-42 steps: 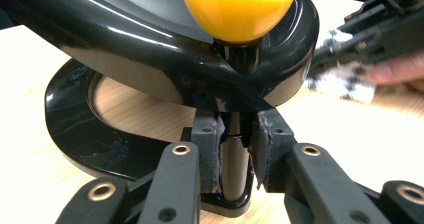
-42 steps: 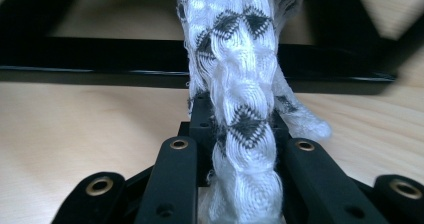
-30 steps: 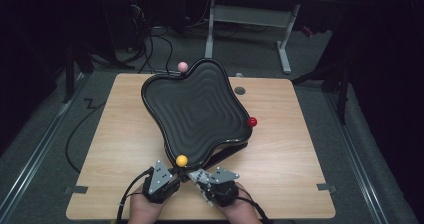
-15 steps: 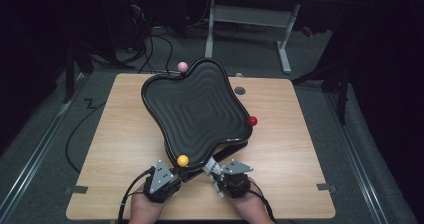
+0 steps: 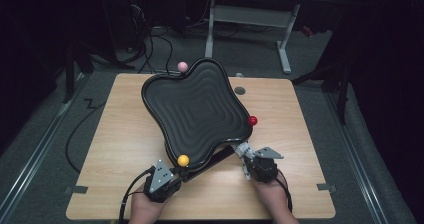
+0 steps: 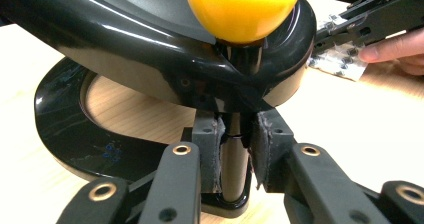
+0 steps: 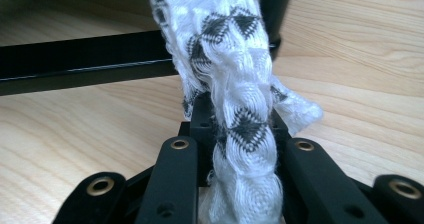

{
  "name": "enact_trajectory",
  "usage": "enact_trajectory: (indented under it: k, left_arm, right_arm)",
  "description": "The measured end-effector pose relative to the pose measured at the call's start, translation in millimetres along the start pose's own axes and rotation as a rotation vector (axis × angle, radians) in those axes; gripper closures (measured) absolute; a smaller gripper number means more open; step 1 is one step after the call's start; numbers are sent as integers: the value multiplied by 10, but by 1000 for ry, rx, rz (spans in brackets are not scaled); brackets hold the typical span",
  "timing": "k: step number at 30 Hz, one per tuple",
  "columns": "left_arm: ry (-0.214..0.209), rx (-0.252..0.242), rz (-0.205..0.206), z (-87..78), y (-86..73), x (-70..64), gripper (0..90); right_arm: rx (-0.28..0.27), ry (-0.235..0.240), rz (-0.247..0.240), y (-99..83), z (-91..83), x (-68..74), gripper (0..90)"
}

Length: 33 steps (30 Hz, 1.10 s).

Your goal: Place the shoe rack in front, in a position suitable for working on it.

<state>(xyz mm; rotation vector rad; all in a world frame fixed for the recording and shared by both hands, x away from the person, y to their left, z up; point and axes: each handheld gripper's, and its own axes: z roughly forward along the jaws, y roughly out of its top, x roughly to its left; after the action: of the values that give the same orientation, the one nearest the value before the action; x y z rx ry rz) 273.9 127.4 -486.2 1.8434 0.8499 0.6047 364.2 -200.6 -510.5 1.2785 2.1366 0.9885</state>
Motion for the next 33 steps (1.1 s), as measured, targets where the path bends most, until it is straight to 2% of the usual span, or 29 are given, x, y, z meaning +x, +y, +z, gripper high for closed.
enact_trajectory:
  k: [12, 18, 23, 26, 31, 33]
  left_arm:
    - [0, -1, -4, 1, -1, -2, 747]
    - [-1, -2, -4, 5, -1, -5, 747]
    - [1, 1, -3, 3, 0, -6, 746]
    - [2, 1, -3, 3, 0, -8, 747]
    - [2, 1, -3, 3, -1, -8, 746]
    - [1, 2, -2, 2, 0, -7, 746]
  right_arm:
    - [2, 9, -4, -2, 0, -4, 761]
    - [4, 55, -22, 3, -8, 113, 762]
    - [12, 122, -78, 10, -14, 354, 762]
    - [14, 167, -136, 4, -18, 574, 762]
    - [19, 276, -203, -11, -38, 944, 761]
    - [21, 303, -242, -20, -55, 1087, 761]
